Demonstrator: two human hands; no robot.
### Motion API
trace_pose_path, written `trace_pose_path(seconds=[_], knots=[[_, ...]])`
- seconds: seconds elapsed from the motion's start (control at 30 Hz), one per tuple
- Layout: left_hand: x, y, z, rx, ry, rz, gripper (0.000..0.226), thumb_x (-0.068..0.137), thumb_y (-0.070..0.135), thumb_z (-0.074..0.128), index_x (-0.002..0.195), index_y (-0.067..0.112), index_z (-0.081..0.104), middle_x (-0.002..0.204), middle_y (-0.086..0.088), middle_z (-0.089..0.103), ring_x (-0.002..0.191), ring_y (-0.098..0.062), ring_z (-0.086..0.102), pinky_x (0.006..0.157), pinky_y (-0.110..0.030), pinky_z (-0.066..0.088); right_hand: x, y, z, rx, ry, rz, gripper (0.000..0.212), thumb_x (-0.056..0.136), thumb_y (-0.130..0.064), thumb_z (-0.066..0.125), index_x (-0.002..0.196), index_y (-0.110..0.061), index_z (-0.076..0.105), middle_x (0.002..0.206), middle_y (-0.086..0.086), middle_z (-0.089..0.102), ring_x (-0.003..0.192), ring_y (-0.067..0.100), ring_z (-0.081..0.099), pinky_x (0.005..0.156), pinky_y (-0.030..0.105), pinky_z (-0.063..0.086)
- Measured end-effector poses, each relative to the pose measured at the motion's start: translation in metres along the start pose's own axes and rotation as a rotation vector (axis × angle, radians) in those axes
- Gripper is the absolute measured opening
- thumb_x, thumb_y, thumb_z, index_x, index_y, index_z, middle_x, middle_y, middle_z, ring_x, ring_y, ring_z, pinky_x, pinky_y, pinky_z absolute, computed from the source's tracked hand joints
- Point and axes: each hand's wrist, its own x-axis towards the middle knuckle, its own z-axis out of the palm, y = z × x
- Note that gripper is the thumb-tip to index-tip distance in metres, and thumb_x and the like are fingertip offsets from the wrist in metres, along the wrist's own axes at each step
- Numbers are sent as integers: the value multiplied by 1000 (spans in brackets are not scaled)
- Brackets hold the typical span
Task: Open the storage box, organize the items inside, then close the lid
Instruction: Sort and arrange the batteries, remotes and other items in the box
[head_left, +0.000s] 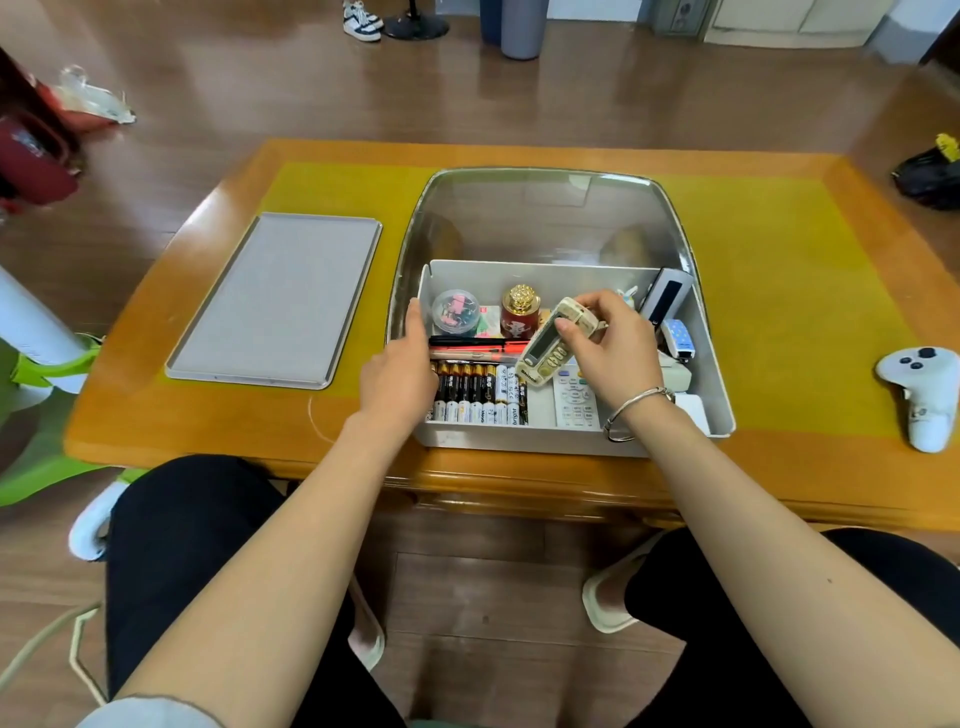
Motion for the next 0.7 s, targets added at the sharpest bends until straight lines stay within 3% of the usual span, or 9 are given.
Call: trace_pose_path(seconds=[0.07,0.13,0.2,0.27,0.33,0.43,0.57,0.63,0.7], knots=[[-1,0,-1,-32,-28,-7,84,92,11,60,153,18,3,109,-15,64,78,-21,54,62,-35,45,2,-4,-2,112,-10,19,12,84,-19,68,94,-16,63,80,-8,62,74,14,61,72,42,54],[-2,0,-5,-36,-1,-16,81,90,11,62,152,19,12,132,-16,53,110,-29,54,85,-43,48,5,-9,-6,235,-40,52,15,84,-12,67,99,-13,65,85,-5,63,80,21,66,73,43,56],[-4,3,-11,24,121,19,68,90,15,63,148,19,27,150,-13,34,136,-34,31,105,-49,34,7,-13,-9,328,-88,71,20,85,-7,66,105,-9,66,90,3,65,84,30,67,73,44,58],[-6,13,-17,-45,219,140,52,92,25,59,141,23,42,150,-7,36,138,-28,28,109,-47,28,9,-19,-11,374,-150,56,23,85,-2,65,107,-9,66,93,11,66,84,28,67,75,40,58],[-8,27,-20,-220,182,286,42,94,33,56,135,25,51,140,-1,48,131,-21,37,106,-41,30,9,-26,-11,399,-218,26,27,85,1,63,108,-12,64,98,16,67,87,25,65,78,35,58],[-12,43,-20,-544,-8,391,33,95,30,57,127,20,58,116,2,64,107,-16,56,90,-32,46,7,-34,-10,451,-290,9,29,86,3,61,114,-7,62,103,17,67,89,22,65,80,31,57],[-12,41,-10,-639,3,272,27,94,27,60,119,18,61,97,1,68,84,-13,63,63,-18,45,6,-35,-8,298,-328,30,53,82,-3,68,132,-9,49,113,2,58,90,10,61,84,23,54],[-11,34,-4,-627,71,186,27,94,25,59,119,15,59,103,-2,68,85,-12,61,62,-15,43,7,-28,-5,59,-389,91,63,80,-11,72,137,-10,43,124,1,52,96,12,58,92,27,48],[-10,26,0,-622,121,137,28,95,24,57,121,14,56,109,-3,67,90,-11,59,65,-14,43,5,-20,-1,-84,-503,176,54,84,-12,67,133,-6,46,128,8,56,102,18,58,98,34,45]])
